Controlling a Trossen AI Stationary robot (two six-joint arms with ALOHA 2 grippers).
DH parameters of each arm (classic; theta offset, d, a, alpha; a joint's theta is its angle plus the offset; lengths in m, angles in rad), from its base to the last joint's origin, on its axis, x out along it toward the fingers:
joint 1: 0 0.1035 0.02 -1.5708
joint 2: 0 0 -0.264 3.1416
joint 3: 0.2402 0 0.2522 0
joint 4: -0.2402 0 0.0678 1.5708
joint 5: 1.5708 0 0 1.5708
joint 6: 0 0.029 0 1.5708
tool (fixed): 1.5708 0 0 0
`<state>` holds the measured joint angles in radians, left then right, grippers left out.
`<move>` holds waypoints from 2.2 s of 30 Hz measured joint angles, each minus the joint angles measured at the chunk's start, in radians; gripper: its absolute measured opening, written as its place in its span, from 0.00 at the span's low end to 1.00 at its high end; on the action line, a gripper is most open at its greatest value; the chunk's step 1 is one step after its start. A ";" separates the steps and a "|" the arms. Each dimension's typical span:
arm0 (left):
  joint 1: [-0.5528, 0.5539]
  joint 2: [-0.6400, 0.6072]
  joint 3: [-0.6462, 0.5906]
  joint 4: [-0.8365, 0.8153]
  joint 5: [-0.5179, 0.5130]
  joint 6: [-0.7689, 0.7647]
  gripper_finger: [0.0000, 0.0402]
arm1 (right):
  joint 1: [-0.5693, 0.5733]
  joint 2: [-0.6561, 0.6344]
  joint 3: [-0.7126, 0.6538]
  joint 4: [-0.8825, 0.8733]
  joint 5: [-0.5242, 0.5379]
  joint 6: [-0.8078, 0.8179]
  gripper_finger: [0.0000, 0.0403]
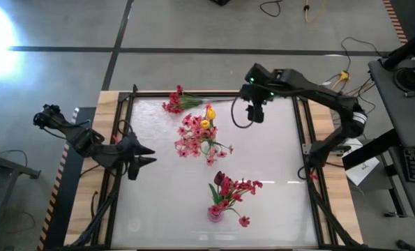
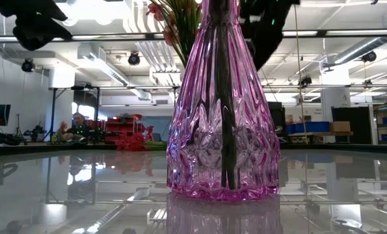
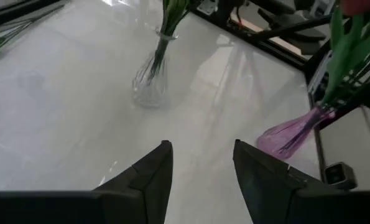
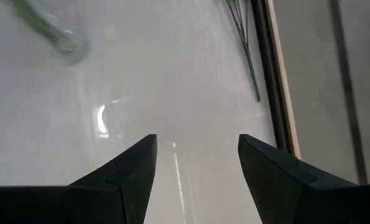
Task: Sort flowers into vase by color
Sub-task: Put the red flower into the purple vase
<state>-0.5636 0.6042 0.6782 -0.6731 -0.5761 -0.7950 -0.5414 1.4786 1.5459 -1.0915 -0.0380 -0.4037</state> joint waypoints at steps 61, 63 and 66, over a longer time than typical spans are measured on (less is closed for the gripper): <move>0.005 -0.009 0.030 -0.174 -0.265 -0.468 0.39 | -0.309 0.477 -0.069 0.409 -0.247 -0.254 0.03; 0.005 -0.014 0.030 -0.185 -0.316 -0.436 0.39 | -0.309 0.430 -0.067 0.293 -0.238 -0.248 0.03; 0.005 -0.023 0.030 -0.187 -0.396 -0.369 0.39 | -0.309 0.371 -0.100 0.150 -0.237 -0.206 0.03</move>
<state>-0.5587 0.5808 0.7086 -0.8598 -0.9723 -1.1644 -0.8509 1.8494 1.4463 -0.9417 -0.2749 -0.6093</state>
